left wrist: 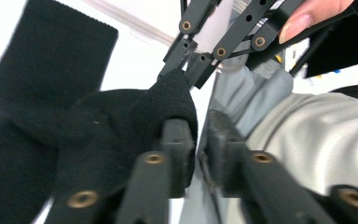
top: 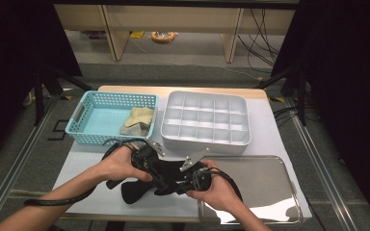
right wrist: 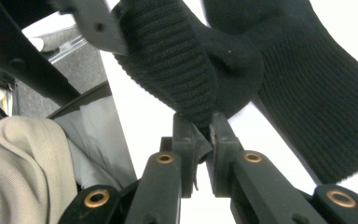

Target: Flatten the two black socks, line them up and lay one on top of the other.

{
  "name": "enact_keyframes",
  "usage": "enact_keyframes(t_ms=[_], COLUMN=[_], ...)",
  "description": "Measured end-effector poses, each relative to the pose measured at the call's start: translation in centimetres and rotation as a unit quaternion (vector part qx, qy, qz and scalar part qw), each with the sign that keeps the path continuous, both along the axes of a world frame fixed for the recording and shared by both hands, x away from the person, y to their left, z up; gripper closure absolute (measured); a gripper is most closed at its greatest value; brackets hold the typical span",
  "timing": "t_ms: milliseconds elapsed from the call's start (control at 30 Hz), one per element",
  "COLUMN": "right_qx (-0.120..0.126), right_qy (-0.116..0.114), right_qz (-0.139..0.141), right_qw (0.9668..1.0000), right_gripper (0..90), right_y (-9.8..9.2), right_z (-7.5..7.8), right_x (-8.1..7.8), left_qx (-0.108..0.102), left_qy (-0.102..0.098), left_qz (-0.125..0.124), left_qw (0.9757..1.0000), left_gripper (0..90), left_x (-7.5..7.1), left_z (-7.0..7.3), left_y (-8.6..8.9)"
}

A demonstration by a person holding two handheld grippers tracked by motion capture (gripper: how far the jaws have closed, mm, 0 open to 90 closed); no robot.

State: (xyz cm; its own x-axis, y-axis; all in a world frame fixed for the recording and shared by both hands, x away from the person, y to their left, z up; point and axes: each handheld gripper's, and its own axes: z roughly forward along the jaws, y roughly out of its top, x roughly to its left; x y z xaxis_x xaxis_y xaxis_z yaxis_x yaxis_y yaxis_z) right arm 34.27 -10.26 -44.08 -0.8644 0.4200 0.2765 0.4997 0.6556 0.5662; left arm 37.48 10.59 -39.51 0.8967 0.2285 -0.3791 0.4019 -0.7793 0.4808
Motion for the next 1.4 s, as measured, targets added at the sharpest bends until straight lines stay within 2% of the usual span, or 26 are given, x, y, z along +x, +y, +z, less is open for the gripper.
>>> enact_keyframes(t_ms=[33, 100, 133, 167, 200, 300, 333, 400, 500, 533, 600, 700, 733, 767, 800, 833, 900, 933, 1000, 1033, 1100, 1133, 1167, 1233, 1333, 1400], right_qx=[-0.001, -0.006, -0.006, -0.009, -0.009, -0.011, -0.009, -0.009, -0.010, -0.012, -0.011, -0.013, -0.013, -0.011, -0.013, -0.013, -0.013, -0.007, -0.008, -0.009, -0.007, -0.008, -0.009, -0.009, -0.004, -0.005], right_qy=[0.003, 0.020, 0.025, 0.029, 0.034, 0.040, 0.041, 0.044, 0.043, 0.046, 0.047, 0.051, 0.051, 0.046, 0.051, 0.052, 0.053, 0.064, 0.057, 0.058, 0.064, 0.065, 0.064, 0.069, 0.074, 0.070], right_qz=[-0.005, -0.017, -0.018, -0.023, -0.025, -0.033, -0.034, -0.037, -0.037, -0.041, -0.039, -0.039, -0.040, -0.037, -0.041, -0.041, -0.041, -0.040, -0.037, -0.037, -0.036, -0.038, -0.039, -0.042, -0.038, -0.037], right_qw=[1.0000, 0.9996, 0.9995, 0.9993, 0.9991, 0.9986, 0.9985, 0.9983, 0.9984, 0.9980, 0.9980, 0.9979, 0.9978, 0.9982, 0.9978, 0.9978, 0.9977, 0.9971, 0.9976, 0.9976, 0.9973, 0.9971, 0.9971, 0.9967, 0.9965, 0.9968], right_gripper=[84.3, 84.4, 84.4, 84.5, 84.5, 84.5, 84.5, 84.5, 84.5, 84.5, 84.5, 84.5, 84.5, 84.5, 84.5, 84.5, 84.5, 84.5, 84.5, 84.5, 84.5, 84.5, 84.5, 84.6, 84.5, 84.5], right_y=[-0.1, -0.4, -0.5, -0.6, -0.7, -0.9, -0.9, -0.9, -0.9, -0.9, -0.8, -0.7, -0.7, -0.7, -0.7, -0.6, -0.6, -0.6, -0.7, -0.8, -0.8, -0.9, -0.9, -1.0, -1.0, -1.0], right_z=[0.0, -0.1, -0.1, -0.2, -0.2, -0.2, -0.2, -0.2, -0.2, -0.2, -0.2, -0.1, 0.0, -0.1, 0.0, 0.0, 0.1, 0.0, 0.0, 0.0, 0.0, 0.1, 0.1, 0.1, 0.1, 0.1], right_x=[0.1, 0.1, 0.1, 0.1, 0.1, 0.1, 0.1, 0.2, 0.2, 0.2, 0.2, 0.2, 0.2, 0.3, 0.2, 0.3, 0.2, 0.2, 0.3, 0.2, 0.3, 0.2, 0.2, 0.1, 0.0, 0.0], left_qx=[-0.022, -0.024, -0.030, -0.028, -0.027, -0.011, -0.010, 0.008, 0.029, 0.033, 0.039, 0.042, 0.044, 0.049, 0.048, 0.059, 0.068, 0.065, 0.066, 0.071, 0.053, 0.062, 0.054, 0.050, 0.050, 0.050], left_qy=[0.000, -0.037, -0.057, -0.086, -0.101, -0.131, -0.137, -0.153, -0.165, -0.167, -0.178, -0.181, -0.187, -0.197, -0.202, -0.214, -0.222, -0.219, -0.217, -0.218, -0.206, -0.203, -0.200, -0.191, -0.191, -0.174], left_qz=[0.029, 0.022, 0.025, 0.018, 0.016, 0.022, 0.021, 0.018, 0.025, 0.032, 0.026, 0.028, 0.026, 0.023, 0.027, 0.018, 0.013, 0.015, 0.014, 0.009, 0.022, 0.017, 0.029, 0.035, 0.046, 0.058], left_qw=[0.9994, 0.9988, 0.9976, 0.9957, 0.9943, 0.9911, 0.9903, 0.9881, 0.9856, 0.9849, 0.9830, 0.9822, 0.9811, 0.9789, 0.9778, 0.9748, 0.9727, 0.9734, 0.9739, 0.9733, 0.9769, 0.9771, 0.9780, 0.9797, 0.9793, 0.9817], left_gripper=[65.2, 55.4, 51.7, 48.7, 45.9, 40.1, 37.6, 35.1, 31.8, 31.0, 30.5, 30.3, 30.6, 30.9, 31.5, 32.4, 34.8, 36.7, 42.7, 46.4, 52.2, 56.1, 59.3, 65.2, 78.2, 84.9], left_x=[-0.5, -0.8, -1.1, -1.3, -1.4, -2.3, -2.7, -3.3, -4.2, -4.6, -5.0, -5.6, -5.8, -5.9, -6.0, -5.9, -5.9, -6.0, -5.9, -5.7, -5.6, -5.5, -5.3, -5.0, -4.5, -4.4], left_z=[0.0, 0.1, 0.0, 0.1, 0.0, -0.7, -1.1, -2.0, -3.4, -4.0, -4.8, -5.7, -5.9, -6.2, -6.5, -6.6, -7.1, -7.4, -7.7, -7.7, -7.8, -7.7, -7.8, -7.8, -7.7, -7.6], left_y=[-0.1, 0.5, 0.9, 1.4, 1.8, 3.4, 3.9, 4.8, 5.6, 5.8, 6.1, 6.1, 6.0, 5.9, 5.8, 5.8, 5.7, 5.6, 5.6, 5.7, 5.8, 5.9, 6.0, 6.3, 6.6, 6.7])
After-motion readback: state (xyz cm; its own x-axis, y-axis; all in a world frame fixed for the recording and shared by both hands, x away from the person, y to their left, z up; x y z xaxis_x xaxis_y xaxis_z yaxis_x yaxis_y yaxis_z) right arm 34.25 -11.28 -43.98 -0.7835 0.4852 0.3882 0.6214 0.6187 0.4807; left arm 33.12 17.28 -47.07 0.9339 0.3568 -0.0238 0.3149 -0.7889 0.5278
